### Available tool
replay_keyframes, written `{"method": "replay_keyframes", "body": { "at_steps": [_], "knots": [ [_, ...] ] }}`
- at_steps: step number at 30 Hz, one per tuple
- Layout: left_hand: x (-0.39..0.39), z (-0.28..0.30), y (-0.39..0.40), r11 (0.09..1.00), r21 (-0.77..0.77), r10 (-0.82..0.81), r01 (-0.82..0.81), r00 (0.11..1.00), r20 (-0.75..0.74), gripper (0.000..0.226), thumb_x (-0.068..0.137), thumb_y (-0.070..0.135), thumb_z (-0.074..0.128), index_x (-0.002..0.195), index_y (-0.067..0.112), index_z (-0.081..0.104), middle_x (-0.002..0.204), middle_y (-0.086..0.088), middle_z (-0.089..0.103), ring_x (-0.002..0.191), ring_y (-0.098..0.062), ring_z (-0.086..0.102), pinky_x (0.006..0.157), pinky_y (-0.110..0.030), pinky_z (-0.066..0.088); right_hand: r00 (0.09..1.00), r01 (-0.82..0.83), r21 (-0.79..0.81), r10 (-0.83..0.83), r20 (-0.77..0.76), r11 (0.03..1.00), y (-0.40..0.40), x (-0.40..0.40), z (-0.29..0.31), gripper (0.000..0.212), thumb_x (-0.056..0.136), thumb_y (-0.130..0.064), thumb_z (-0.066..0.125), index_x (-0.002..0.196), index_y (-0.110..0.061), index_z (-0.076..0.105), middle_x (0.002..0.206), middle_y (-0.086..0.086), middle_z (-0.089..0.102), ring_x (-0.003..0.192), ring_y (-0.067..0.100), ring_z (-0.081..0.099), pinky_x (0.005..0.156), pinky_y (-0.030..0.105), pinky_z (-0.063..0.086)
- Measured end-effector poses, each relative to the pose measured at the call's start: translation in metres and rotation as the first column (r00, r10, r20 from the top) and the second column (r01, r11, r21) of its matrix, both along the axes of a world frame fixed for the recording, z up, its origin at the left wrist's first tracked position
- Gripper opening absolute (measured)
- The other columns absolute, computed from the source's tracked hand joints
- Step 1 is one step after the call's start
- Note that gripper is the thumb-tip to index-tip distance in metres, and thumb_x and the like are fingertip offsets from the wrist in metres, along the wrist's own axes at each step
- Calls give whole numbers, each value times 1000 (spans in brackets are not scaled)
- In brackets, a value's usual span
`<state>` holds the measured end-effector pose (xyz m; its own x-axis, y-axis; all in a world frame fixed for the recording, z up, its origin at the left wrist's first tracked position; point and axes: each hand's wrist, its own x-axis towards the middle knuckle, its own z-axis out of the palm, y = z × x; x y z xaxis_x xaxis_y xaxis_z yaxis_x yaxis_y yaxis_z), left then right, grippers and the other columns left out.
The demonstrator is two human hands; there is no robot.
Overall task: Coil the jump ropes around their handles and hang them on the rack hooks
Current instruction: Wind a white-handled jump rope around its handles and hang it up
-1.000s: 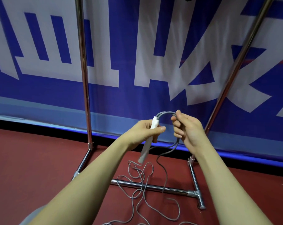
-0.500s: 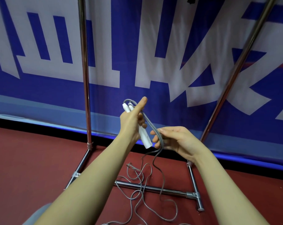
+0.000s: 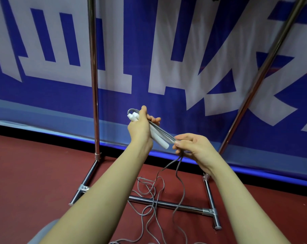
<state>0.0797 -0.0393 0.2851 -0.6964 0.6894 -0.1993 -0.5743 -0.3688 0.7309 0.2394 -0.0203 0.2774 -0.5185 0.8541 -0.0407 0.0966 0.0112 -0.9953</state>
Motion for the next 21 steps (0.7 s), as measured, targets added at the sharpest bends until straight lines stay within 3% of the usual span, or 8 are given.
{"method": "replay_keyframes", "body": {
  "at_steps": [6, 10, 13, 18, 21],
  "knots": [
    [5, 1, 7, 987, 157, 8, -34, 987, 163, 42, 92, 22, 63, 56, 12, 42, 43, 0, 39, 38, -14, 43, 56, -29, 49, 977, 206, 147, -210, 15, 968, 0, -14, -7, 6, 86, -1, 66, 88, -6, 65, 63, 3, 62, 48, 5, 52, 55, 17, 47],
    [4, 1, 8, 960, 279, -47, -27, 966, 253, 41, 86, 18, 71, 55, 14, 45, 47, 0, 33, 41, -14, 36, 55, -28, 49, 970, 234, 312, -241, -18, 921, -3, -16, -9, 22, 87, -3, 66, 75, -22, 67, 62, 0, 57, 54, 7, 46, 56, 17, 40],
    [4, 1, 9, 940, 340, -93, -18, 947, 307, 47, 87, 18, 70, 51, 14, 41, 45, 0, 33, 39, -13, 37, 59, -29, 49, 964, 263, 320, -236, -121, 910, -6, -17, -11, 25, 83, 1, 70, 96, -20, 71, 63, -15, 64, 55, -5, 53, 61, 11, 44],
    [12, -3, 11, 928, 368, -186, 54, 923, 336, 51, 91, 27, 65, 46, 12, 46, 48, -2, 45, 46, -14, 52, 68, -32, 53, 928, 362, 327, -305, -214, 873, 0, -14, -19, 38, 82, -2, 71, 119, -7, 65, 80, 8, 60, 74, 11, 55, 75, 24, 51],
    [17, -3, 12, 920, 383, -222, 80, 912, 344, 57, 92, 35, 62, 42, 10, 51, 48, -3, 51, 50, -15, 59, 73, -35, 54, 910, 383, 303, -301, -285, 873, 0, -15, -19, 42, 83, 2, 69, 124, -7, 62, 81, 12, 52, 69, 12, 54, 63, 21, 55]
  ]
}}
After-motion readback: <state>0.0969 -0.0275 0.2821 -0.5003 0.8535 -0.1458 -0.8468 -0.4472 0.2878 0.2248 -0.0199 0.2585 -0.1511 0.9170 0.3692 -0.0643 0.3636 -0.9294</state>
